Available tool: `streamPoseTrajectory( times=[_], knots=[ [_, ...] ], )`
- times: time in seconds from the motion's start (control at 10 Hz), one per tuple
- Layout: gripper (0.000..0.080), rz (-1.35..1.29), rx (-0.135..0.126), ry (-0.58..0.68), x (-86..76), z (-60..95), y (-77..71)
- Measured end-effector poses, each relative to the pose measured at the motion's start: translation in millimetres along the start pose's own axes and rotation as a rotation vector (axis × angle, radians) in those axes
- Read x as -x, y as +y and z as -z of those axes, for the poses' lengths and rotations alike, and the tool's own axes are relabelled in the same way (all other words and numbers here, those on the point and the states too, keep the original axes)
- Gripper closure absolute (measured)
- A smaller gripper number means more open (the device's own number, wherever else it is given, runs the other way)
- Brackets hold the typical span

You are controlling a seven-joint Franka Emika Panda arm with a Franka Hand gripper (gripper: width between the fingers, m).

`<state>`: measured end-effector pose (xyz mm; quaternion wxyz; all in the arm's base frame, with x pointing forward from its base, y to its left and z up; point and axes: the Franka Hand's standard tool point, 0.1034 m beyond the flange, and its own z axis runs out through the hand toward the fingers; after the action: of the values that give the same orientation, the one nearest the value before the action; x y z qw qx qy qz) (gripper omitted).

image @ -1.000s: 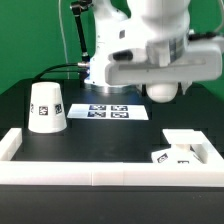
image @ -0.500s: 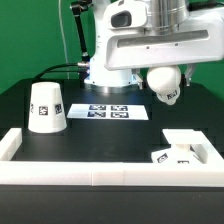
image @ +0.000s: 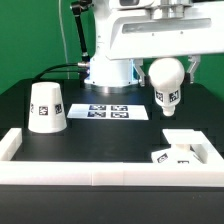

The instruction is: Assemble lamp

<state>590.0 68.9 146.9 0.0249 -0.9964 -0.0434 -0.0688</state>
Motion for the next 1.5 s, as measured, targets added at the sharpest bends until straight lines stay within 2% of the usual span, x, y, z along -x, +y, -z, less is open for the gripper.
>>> streamPoseTrajectory(
  times=[0.4,0.5,0.7,1.0,1.3,1.5],
  knots=[
    [0.0223,-0.003,-0.003,0.0,-0.1,-1.4,0.3],
    [0.0223,0.136,0.024,0.031,-6.5,-1.7,3.6],
    [0.0223,0.25,0.032,0.06,-19.3,2.9,4.4],
    [0.0223,0.248,0.036,0.1,-21.2,1.6,5.5],
    [0.0223,0.255,0.032,0.138,-29.1,-4.2,-8.5],
    [0.0223,0.261,0.032,0.172,-37.3,-2.4,-14.1]
  ],
)
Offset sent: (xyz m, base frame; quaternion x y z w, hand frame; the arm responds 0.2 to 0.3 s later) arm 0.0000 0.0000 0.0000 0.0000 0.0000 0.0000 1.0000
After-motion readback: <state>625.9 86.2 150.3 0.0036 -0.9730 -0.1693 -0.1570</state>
